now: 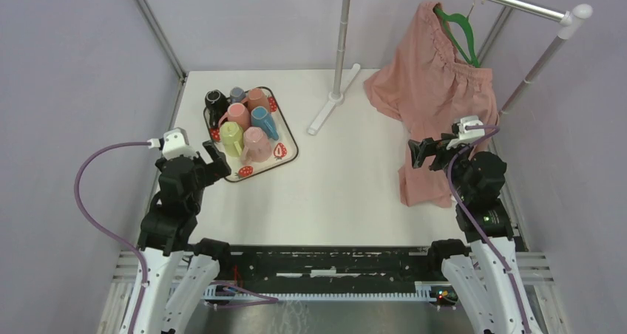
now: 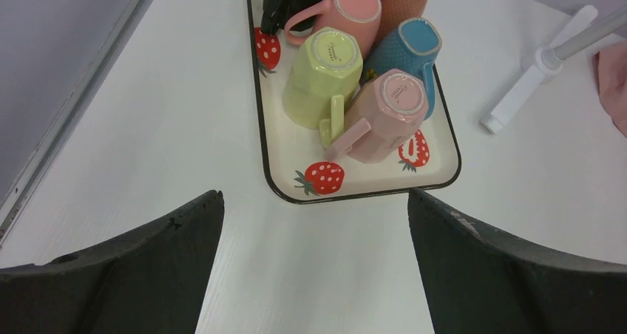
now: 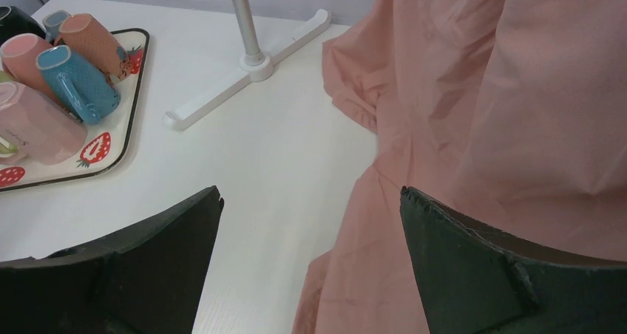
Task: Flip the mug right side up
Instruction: Turn over the cup on the tray.
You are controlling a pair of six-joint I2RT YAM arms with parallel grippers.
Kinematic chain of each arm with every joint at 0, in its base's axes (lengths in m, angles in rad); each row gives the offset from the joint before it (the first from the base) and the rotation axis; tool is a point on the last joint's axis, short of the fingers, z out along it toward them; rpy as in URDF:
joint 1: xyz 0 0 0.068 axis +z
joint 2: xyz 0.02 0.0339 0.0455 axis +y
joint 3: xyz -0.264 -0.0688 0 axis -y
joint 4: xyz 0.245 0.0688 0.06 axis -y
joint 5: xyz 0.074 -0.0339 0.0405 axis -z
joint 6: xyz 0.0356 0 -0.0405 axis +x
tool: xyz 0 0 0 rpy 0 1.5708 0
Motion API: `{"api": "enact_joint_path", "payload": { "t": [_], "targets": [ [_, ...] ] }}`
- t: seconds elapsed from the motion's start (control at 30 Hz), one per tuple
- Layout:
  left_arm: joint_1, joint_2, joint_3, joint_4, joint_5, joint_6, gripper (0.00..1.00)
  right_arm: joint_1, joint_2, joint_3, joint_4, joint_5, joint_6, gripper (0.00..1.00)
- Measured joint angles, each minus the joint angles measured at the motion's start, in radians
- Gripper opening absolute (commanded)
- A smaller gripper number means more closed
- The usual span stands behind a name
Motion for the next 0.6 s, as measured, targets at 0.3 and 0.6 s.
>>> {"api": "enact_joint_path", "payload": {
  "t": [0.3,0.6],
  "targets": [
    [0.0,-0.024,0.0,0.0,-0.002,0.0,1.0,0.0,0.024,-0.012,0.007,0.043,0.071,0.98],
    [0.0,0.006,0.0,0.0,-0.011,0.0,1.0,0.0,0.095,-0.011,-0.011,0.072,0.163,0.98]
  ]
}}
